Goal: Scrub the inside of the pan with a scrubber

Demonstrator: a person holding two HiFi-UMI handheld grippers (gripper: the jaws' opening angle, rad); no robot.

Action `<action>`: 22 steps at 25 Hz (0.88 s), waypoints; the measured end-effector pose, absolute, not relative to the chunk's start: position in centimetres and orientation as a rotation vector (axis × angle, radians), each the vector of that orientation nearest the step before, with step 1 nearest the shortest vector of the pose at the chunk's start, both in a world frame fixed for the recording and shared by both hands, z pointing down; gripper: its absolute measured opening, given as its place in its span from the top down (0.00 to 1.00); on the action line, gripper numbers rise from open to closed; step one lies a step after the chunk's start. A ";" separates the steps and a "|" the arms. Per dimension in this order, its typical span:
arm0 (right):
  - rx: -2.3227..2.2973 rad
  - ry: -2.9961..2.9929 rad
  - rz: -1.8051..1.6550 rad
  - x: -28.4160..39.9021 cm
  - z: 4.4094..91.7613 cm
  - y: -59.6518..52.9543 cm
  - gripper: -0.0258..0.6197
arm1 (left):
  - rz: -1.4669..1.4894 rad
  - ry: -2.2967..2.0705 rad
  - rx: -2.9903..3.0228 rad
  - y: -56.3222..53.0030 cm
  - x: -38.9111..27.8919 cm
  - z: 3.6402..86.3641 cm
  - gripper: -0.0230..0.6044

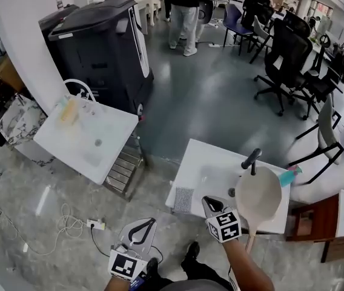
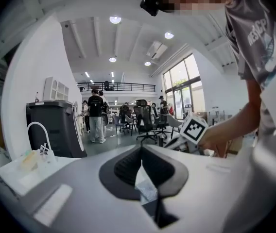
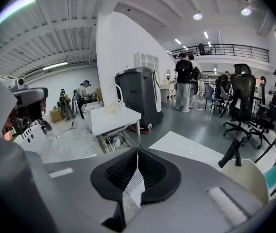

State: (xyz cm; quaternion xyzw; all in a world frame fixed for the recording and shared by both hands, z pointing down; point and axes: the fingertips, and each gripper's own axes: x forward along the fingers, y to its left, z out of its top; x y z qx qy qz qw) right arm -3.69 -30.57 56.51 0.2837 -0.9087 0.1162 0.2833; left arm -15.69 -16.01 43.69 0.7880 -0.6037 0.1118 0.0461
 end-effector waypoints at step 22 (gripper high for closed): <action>0.667 -2.140 0.528 -9.2 77.8 -33.3 0.65 | 0.393 -1.844 2.192 -15.7 -18.0 52.1 0.96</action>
